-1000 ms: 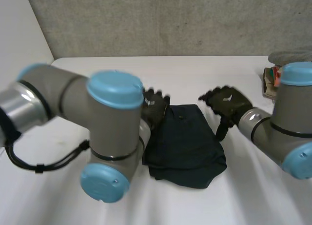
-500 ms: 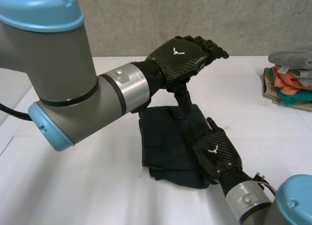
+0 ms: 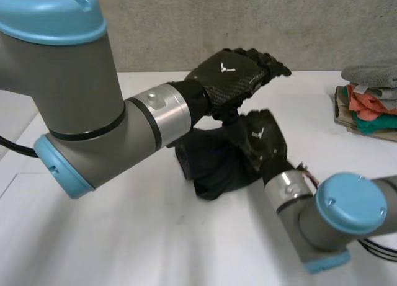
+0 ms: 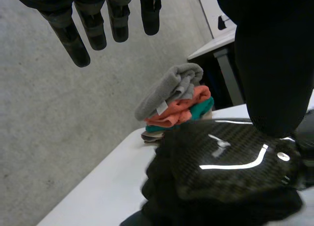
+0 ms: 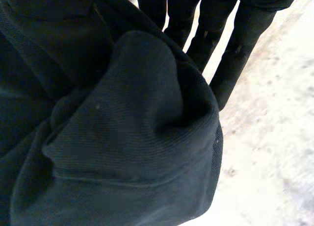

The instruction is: Fold the laundry.

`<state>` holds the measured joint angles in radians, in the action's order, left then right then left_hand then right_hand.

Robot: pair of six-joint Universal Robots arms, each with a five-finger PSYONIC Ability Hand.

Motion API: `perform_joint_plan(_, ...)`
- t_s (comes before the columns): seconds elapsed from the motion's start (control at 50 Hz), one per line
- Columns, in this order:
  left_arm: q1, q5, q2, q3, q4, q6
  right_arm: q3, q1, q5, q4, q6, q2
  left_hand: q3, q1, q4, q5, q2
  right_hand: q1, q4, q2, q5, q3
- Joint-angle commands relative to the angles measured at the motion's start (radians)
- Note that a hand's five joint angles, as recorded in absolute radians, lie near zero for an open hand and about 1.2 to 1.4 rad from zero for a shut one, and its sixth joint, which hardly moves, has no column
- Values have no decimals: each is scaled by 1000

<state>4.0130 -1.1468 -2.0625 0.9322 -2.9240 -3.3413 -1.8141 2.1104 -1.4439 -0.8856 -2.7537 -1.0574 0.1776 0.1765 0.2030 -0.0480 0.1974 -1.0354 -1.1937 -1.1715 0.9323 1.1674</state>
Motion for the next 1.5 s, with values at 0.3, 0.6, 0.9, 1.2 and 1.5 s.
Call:
perform_joint_plan(0.3,66,-27,148,-56,-96,128,594,-355,83,145,-220,-84,24,25,-1,21,4,-361,-203,-225,289,229)
perform_joint_plan(0.6,67,-28,139,-39,-109,163,800,-688,88,91,-389,106,24,25,-1,21,4,-361,-203,-225,289,229)
perform_joint_plan(0.9,49,-28,97,-12,-110,161,754,-903,499,-26,-311,511,27,28,2,18,7,-361,-203,-225,289,229)
perform_joint_plan(1.2,15,-28,101,-21,-110,161,662,-929,458,26,-385,257,27,28,2,18,7,861,1019,997,-932,-993)
perform_joint_plan(1.5,-49,-27,104,-12,-110,164,592,-952,450,422,-419,-4,27,28,2,18,7,861,1019,997,-932,-993)
